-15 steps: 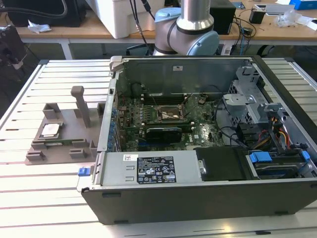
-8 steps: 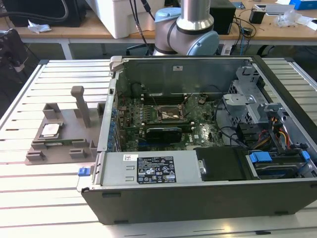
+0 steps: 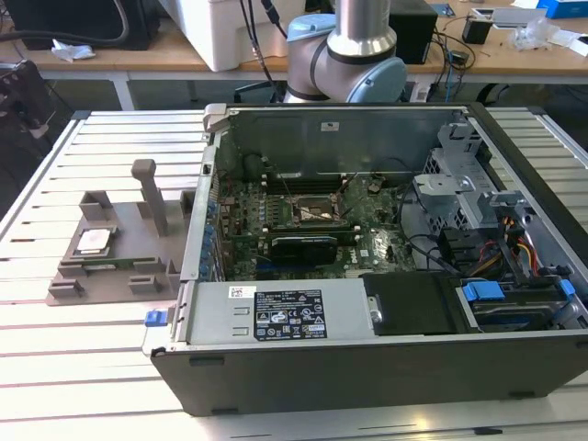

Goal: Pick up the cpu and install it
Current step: 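Pick up the cpu and move it towards the insertion slot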

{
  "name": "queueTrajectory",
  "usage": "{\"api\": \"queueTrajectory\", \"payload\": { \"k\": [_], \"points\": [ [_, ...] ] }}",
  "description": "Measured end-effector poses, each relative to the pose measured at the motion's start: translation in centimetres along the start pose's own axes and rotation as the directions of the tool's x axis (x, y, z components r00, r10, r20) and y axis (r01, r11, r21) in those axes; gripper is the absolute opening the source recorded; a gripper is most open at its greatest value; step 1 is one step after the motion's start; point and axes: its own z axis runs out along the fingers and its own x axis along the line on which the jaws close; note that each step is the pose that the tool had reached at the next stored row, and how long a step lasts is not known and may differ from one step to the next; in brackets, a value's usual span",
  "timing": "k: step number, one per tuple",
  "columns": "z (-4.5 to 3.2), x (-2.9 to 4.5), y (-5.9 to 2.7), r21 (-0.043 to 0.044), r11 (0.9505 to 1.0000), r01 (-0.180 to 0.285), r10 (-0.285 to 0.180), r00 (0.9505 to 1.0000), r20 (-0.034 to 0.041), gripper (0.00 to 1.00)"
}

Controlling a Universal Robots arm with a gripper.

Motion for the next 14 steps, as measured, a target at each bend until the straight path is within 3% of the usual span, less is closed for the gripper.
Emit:
{"api": "queueTrajectory", "payload": {
  "k": [14],
  "points": [
    [0.73,0.02,-0.01,0.0,1.0,0.0,0.0,1.0,0.0001,0.78]
  ]
}}
